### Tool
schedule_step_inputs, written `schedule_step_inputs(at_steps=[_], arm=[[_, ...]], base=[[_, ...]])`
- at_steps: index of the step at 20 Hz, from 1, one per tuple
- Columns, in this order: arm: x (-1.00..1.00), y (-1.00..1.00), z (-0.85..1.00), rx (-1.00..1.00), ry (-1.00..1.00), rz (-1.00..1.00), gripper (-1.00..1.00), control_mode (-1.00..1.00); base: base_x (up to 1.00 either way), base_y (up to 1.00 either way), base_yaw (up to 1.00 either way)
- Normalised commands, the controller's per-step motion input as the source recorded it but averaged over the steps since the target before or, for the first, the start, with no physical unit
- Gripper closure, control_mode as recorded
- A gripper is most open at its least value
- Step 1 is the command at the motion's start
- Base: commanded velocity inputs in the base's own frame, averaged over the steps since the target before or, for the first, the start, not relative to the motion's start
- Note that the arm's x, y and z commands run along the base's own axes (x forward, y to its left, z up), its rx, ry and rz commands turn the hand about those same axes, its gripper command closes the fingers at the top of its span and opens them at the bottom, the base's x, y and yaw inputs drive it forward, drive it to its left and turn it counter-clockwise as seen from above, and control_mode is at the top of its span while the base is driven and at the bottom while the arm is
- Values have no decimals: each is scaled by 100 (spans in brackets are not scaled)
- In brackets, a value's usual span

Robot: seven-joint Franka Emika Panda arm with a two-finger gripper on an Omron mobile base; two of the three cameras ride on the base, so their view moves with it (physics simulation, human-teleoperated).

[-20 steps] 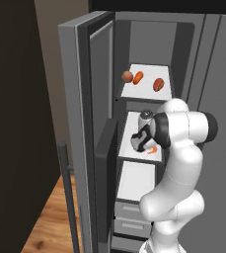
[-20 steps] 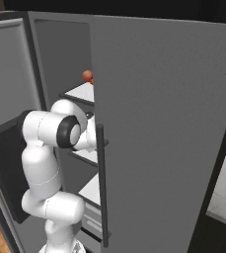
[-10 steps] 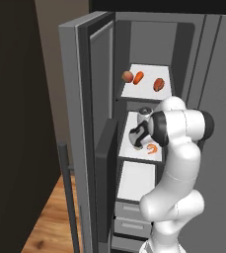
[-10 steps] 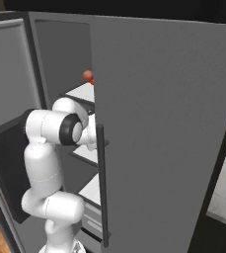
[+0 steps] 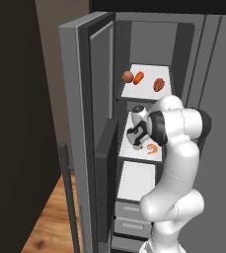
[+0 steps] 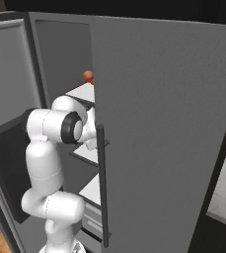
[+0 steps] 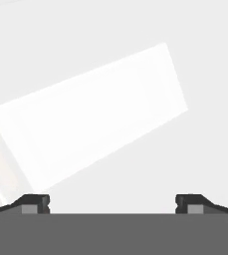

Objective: Take the peach and shrimp from the second highest rack and move them to the highest rack where the carrot and sweet potato are located, to maximize freezer space. Close the freezer door after rearranging.

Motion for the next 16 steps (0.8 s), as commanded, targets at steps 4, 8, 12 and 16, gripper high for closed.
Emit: schedule_step_inputs(at_steps=[4, 8, 12, 16], arm=[[1, 0, -51, -13, 0, 2, -100, -100], [-5, 0, -45, -10, 0, 3, -100, -100], [-37, -15, -43, 0, 0, 0, -100, -100], [-50, -32, -46, 1, -9, 0, -100, -100]], base=[[0, 0, 0], [0, 0, 0], [0, 0, 0], [0, 0, 0]])
